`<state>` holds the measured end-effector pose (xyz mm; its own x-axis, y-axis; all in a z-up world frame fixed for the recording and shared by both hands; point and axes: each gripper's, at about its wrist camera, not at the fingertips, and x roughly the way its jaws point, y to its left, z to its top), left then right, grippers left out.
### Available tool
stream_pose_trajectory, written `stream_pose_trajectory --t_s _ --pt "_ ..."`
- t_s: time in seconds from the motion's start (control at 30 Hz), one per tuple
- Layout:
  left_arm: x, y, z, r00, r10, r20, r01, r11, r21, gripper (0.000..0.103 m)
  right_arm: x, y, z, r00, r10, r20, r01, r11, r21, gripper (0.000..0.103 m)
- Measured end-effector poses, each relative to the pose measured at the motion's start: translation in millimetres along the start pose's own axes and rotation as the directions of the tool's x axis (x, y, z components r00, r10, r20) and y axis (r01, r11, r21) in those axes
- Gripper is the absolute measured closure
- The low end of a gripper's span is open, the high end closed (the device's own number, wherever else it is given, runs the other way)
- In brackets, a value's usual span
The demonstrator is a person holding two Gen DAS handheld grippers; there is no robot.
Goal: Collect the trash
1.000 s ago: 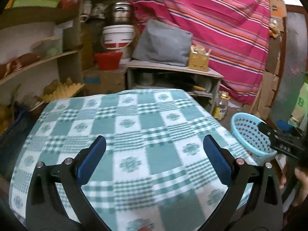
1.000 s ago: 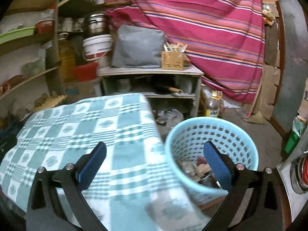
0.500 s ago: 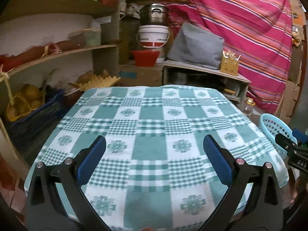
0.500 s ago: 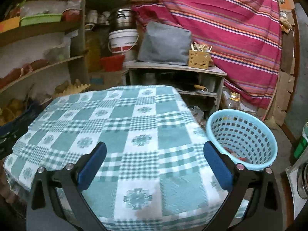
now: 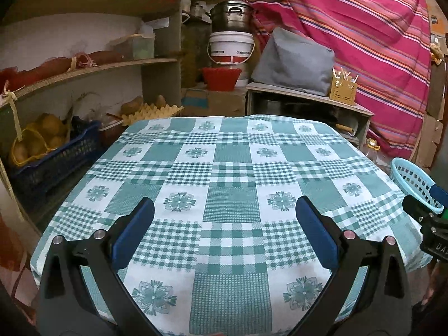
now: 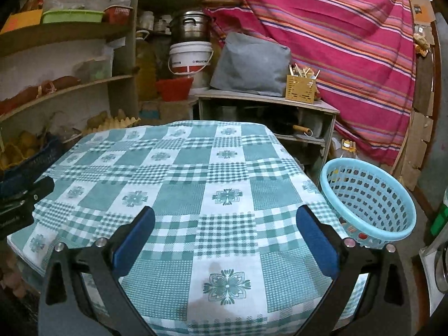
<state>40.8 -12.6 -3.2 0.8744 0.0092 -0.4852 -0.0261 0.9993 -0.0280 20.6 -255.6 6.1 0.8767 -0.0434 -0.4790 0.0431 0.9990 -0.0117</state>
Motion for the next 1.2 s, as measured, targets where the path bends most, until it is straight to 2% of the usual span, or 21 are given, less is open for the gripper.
stream_pose_trajectory --t_s 0.47,0.57,1.2 --pt "20.6 8.3 -15.3 1.0 0.013 -0.021 -0.013 1.0 -0.003 0.005 16.9 11.3 -8.6 1.0 -0.009 0.0 0.009 1.0 -0.02 0.005" --pt "20.2 9.5 -18.2 0.999 0.032 -0.009 -0.032 0.999 0.011 0.005 17.7 16.1 -8.6 1.0 -0.003 0.003 0.003 1.0 -0.026 0.005" --pt "3.4 22.1 -17.2 0.999 0.028 0.045 -0.028 1.0 -0.012 0.005 16.9 32.8 -10.2 0.999 0.005 0.035 -0.003 0.999 -0.048 0.005"
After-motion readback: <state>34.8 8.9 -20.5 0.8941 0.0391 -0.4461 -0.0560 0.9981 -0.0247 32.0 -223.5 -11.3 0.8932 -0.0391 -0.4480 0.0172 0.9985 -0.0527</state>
